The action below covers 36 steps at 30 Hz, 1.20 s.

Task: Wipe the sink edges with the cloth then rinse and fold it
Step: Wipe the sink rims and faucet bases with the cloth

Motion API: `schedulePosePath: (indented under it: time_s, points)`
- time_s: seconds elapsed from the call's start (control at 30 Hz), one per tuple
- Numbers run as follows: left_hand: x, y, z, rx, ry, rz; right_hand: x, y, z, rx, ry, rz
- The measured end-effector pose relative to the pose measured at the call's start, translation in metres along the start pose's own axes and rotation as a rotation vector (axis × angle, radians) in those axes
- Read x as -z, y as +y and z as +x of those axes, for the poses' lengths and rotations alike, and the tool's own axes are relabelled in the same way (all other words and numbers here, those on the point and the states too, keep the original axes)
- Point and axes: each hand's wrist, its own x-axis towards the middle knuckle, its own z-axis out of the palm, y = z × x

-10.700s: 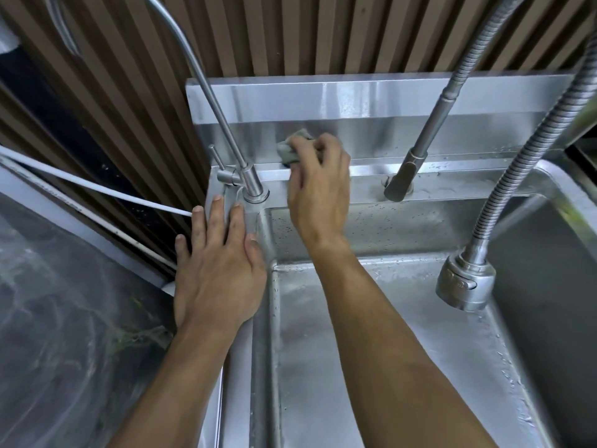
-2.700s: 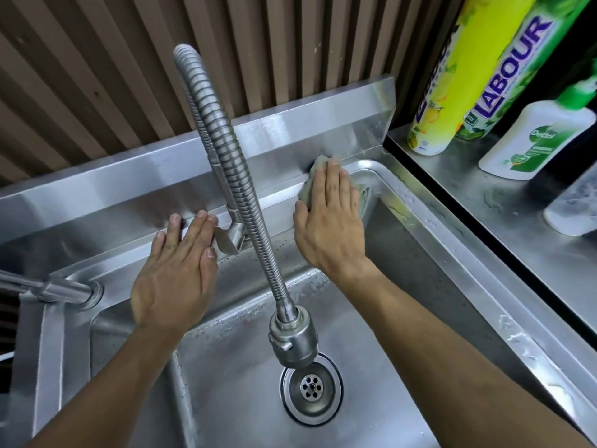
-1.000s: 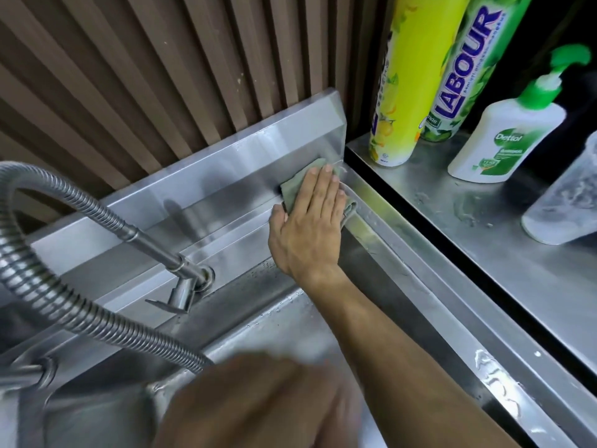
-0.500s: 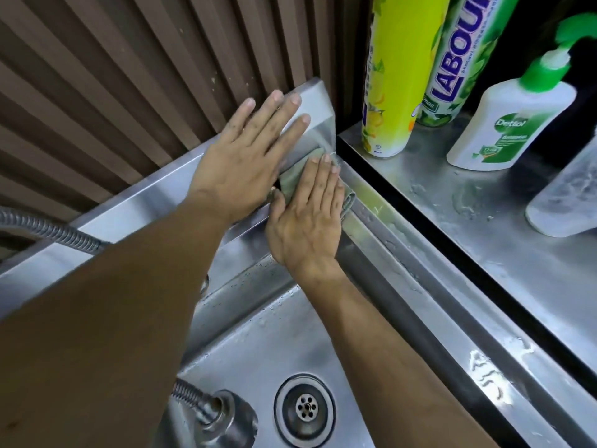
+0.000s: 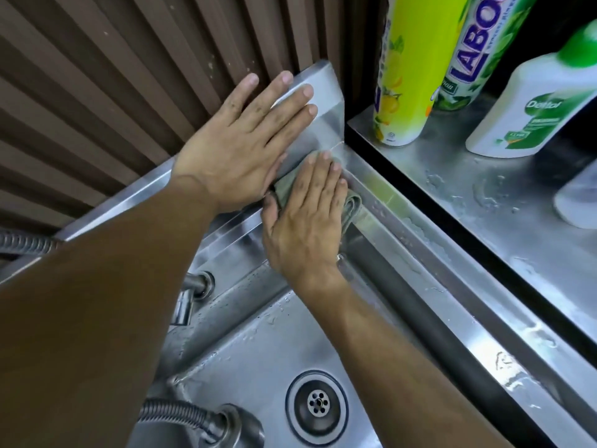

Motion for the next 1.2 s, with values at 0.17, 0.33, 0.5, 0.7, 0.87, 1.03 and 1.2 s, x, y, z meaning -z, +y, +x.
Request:
schedulePosePath:
  time_s: [0.17, 0.33, 0.5, 0.7, 0.87, 1.03, 1.2]
  points:
    - [0.004, 0.0, 0.0, -0.003, -0.013, 0.027, 0.002, 0.015, 0.002, 0.014, -0.003, -0.07]
    - [-0.002, 0.001, -0.002, -0.06, -0.012, 0.164, 0.008, 0.015, 0.034, -0.068, 0.005, -0.147]
    - [-0.003, 0.001, -0.003, -0.139, -0.023, 0.246, 0.003, 0.024, 0.017, 0.005, 0.012, -0.136]
    - [-0.007, 0.0, -0.002, -0.15, -0.029, 0.21, 0.006, 0.017, 0.032, -0.061, 0.036, -0.15]
    - [-0.005, 0.001, -0.001, -0.105, -0.042, 0.189, 0.001, 0.007, 0.001, -0.024, 0.019, -0.092]
    - [0.001, 0.002, -0.001, -0.105, -0.056, 0.181, 0.009, 0.016, 0.033, -0.08, 0.031, -0.147]
    - [0.0, 0.001, -0.003, -0.099, -0.008, 0.179, 0.01, 0.022, 0.021, -0.064, 0.066, -0.131]
